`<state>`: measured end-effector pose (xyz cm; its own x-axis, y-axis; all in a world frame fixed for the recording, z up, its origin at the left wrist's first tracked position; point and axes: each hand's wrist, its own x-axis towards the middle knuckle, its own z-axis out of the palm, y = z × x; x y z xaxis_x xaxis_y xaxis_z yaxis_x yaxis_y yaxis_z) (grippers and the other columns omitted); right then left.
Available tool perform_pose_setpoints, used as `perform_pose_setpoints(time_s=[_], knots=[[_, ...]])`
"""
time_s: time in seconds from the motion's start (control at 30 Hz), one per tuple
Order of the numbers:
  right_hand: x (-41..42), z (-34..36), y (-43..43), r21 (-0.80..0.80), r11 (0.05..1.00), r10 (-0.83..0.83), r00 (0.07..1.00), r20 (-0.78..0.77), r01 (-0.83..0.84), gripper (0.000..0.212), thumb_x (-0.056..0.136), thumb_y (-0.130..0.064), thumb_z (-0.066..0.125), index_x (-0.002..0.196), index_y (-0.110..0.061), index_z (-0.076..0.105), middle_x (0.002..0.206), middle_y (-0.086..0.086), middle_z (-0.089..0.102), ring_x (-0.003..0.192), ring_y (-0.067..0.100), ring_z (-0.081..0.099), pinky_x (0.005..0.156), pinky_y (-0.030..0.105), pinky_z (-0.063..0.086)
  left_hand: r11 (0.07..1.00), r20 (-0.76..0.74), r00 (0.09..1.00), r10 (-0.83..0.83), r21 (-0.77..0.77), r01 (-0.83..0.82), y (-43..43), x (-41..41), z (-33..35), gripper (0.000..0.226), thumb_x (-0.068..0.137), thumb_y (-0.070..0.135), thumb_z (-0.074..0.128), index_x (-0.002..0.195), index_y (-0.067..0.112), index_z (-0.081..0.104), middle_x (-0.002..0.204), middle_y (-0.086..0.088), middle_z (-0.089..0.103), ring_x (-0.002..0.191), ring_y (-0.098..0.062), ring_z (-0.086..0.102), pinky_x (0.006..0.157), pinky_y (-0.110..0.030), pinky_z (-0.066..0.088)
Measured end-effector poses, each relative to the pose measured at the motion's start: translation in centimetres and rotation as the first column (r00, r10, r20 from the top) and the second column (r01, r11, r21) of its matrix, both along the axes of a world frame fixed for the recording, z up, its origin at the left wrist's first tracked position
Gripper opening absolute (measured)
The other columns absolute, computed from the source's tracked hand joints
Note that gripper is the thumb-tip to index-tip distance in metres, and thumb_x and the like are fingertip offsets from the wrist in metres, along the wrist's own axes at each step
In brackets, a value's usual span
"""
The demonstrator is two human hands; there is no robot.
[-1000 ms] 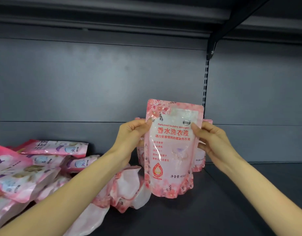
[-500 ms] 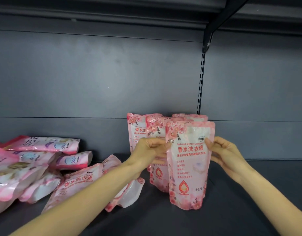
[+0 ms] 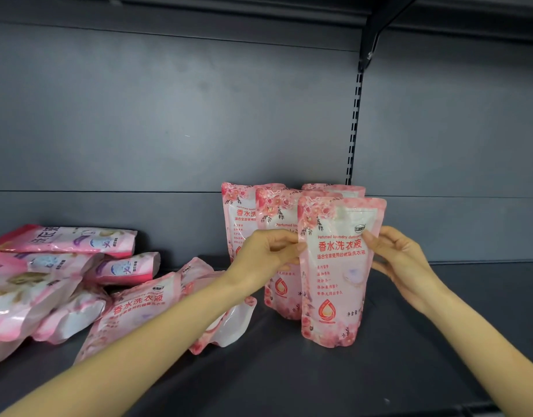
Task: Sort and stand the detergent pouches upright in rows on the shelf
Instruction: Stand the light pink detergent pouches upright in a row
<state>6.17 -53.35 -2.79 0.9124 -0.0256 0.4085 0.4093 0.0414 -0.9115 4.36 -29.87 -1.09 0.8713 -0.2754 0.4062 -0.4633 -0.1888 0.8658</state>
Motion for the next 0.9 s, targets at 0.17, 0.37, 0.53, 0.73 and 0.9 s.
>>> perform_pose_setpoints(time_s=[0.17, 0.37, 0.53, 0.73, 0.9], knots=[[-1.3, 0.1, 1.1, -0.223, 0.946, -0.236, 0.971, 0.028, 0.236, 0.033, 0.084, -0.030, 0.063, 0.112, -0.015, 0.055, 0.107, -0.002, 0.067, 0.096, 0.013, 0.065, 0.074, 0.020, 0.054, 0.981, 0.136, 0.990, 0.033, 0.183, -0.058, 1.0, -0.4, -0.3, 0.023, 0.092, 0.017, 0.055, 0.112, 0.016, 0.066, 0.112, 0.008, 0.067, 0.097, -0.002, 0.062, 0.091, -0.013, 0.046], [-3.8, -0.7, 1.2, -0.747, 0.589, -0.437, 0.899, 0.026, 0.308, 0.080, 0.079, -0.068, 0.035, 0.142, -0.020, 0.028, 0.143, -0.002, 0.042, 0.126, 0.019, 0.045, 0.102, 0.045, 0.040, 0.787, 0.385, 0.916, 0.116, 0.527, -0.321, 4.2, -1.1, -1.1, 0.034, 0.096, 0.036, 0.044, 0.126, 0.026, 0.057, 0.127, 0.010, 0.058, 0.118, -0.010, 0.050, 0.101, -0.032, 0.042], [-6.9, -1.4, 2.2, -0.977, 0.159, -0.545, 0.838, 0.031, 0.140, 0.070, 0.087, -0.068, 0.020, 0.139, -0.025, 0.037, 0.146, -0.006, 0.037, 0.134, 0.016, 0.035, 0.102, 0.042, 0.035, 0.554, 0.472, 0.873, 0.125, 0.696, -0.456, 8.7, -1.6, -1.9, 0.072, 0.081, 0.070, 0.017, 0.134, 0.031, 0.046, 0.141, 0.015, 0.044, 0.133, -0.009, 0.032, 0.111, -0.034, 0.022], [-10.0, -1.2, 5.6, -0.967, -0.109, -0.474, 0.843, 0.253, 0.229, 0.063, 0.087, -0.068, 0.017, 0.132, -0.030, 0.040, 0.120, -0.014, 0.053, 0.117, 0.011, 0.048, 0.099, 0.034, 0.041, 0.449, 0.434, 0.883, 0.180, 0.762, -0.466, 14.0, -2.3, -2.6, 0.098, 0.062, 0.077, -0.004, 0.140, 0.032, 0.035, 0.147, 0.017, 0.032, 0.138, -0.007, 0.021, 0.115, -0.036, 0.013], [-12.0, -1.2, 9.6, -0.928, -0.219, -0.386, 0.846, 0.366, 0.302, 0.048, 0.095, -0.059, 0.024, 0.135, -0.035, 0.034, 0.127, -0.013, 0.050, 0.117, 0.012, 0.049, 0.093, 0.028, 0.044, 0.391, 0.402, 0.892, 0.208, 0.802, -0.452, 17.6, -3.3, -3.0, 0.113, 0.052, 0.088, -0.010, 0.143, 0.032, 0.027, 0.151, 0.014, 0.025, 0.141, -0.009, 0.016, 0.116, -0.039, 0.011]])
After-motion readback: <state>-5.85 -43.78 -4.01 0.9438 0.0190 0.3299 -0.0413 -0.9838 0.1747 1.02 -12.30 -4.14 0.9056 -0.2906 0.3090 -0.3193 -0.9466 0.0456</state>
